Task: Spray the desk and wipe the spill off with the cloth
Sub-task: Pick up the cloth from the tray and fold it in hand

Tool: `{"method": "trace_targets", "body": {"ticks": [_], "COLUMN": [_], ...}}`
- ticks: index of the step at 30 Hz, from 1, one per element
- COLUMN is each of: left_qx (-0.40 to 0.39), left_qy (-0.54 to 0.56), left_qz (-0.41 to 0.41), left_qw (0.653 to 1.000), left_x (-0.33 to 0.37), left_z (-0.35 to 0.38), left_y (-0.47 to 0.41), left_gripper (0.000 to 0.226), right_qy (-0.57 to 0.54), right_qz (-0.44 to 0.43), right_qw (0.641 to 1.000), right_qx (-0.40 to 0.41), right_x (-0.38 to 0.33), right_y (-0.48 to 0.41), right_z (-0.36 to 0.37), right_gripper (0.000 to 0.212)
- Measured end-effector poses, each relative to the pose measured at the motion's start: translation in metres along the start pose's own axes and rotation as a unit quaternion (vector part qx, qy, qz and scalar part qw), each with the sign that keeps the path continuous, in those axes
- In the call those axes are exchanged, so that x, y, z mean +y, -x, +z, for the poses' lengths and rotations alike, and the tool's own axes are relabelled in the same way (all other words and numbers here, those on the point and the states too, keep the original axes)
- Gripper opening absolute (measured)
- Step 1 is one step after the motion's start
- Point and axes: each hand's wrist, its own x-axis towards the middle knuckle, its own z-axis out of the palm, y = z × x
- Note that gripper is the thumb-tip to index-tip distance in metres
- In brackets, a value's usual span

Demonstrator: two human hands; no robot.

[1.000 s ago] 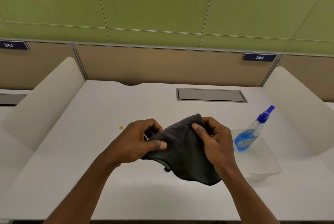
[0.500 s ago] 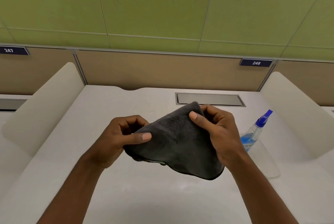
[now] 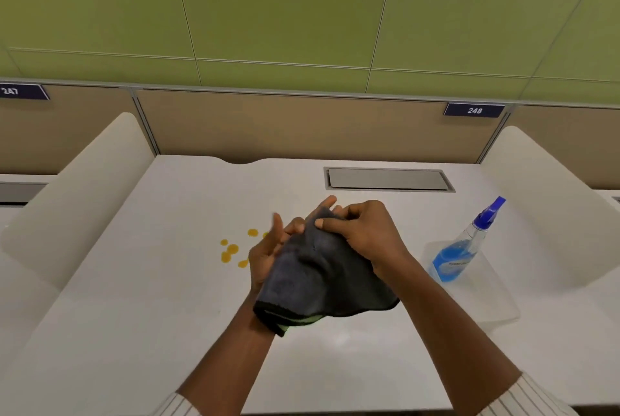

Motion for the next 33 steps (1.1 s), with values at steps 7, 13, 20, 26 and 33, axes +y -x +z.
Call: {"method": "trace_targets", "body": {"ticks": [7, 13, 20, 26, 33], "left_qx": [0.027, 0.035, 0.019, 0.083, 0.176], "left_qy": [-0.176, -0.188, -0.186, -0.255, -0.234], "left_qz": [0.017, 0.028, 0.041, 0.102, 0.146], "left_qw": [0.984, 0.981, 0.982, 0.958, 0.945], "left_x": [-0.003, -0.005, -0.011, -0.019, -0.020], "left_z": [-0.008, -0.012, 0.009, 0.026, 0.047], "left_y": [0.004, 0.004, 0.013, 0.012, 0.012], "left_gripper": [0.086, 0.085, 0.087, 0.069, 0.075], "right_qy": [0.131, 0.084, -0.005, -0.042, 0.004], "right_qz": [-0.094, -0.128, -0.233, -0.273, -0.247], "right_qw": [0.986, 0.980, 0.945, 0.955, 0.967], "right_qx": [0.046, 0.124, 0.227, 0.107, 0.062], "right_x": [0.006, 0.020, 0.045, 0.032, 0.036], "right_y": [0.000, 0.005, 0.047, 0.116, 0.117], "right_z": [0.001, 0.004, 0.007, 0.028, 0.018], "right_gripper": [0.033, 0.035, 0.027, 0.059, 0.048]}}
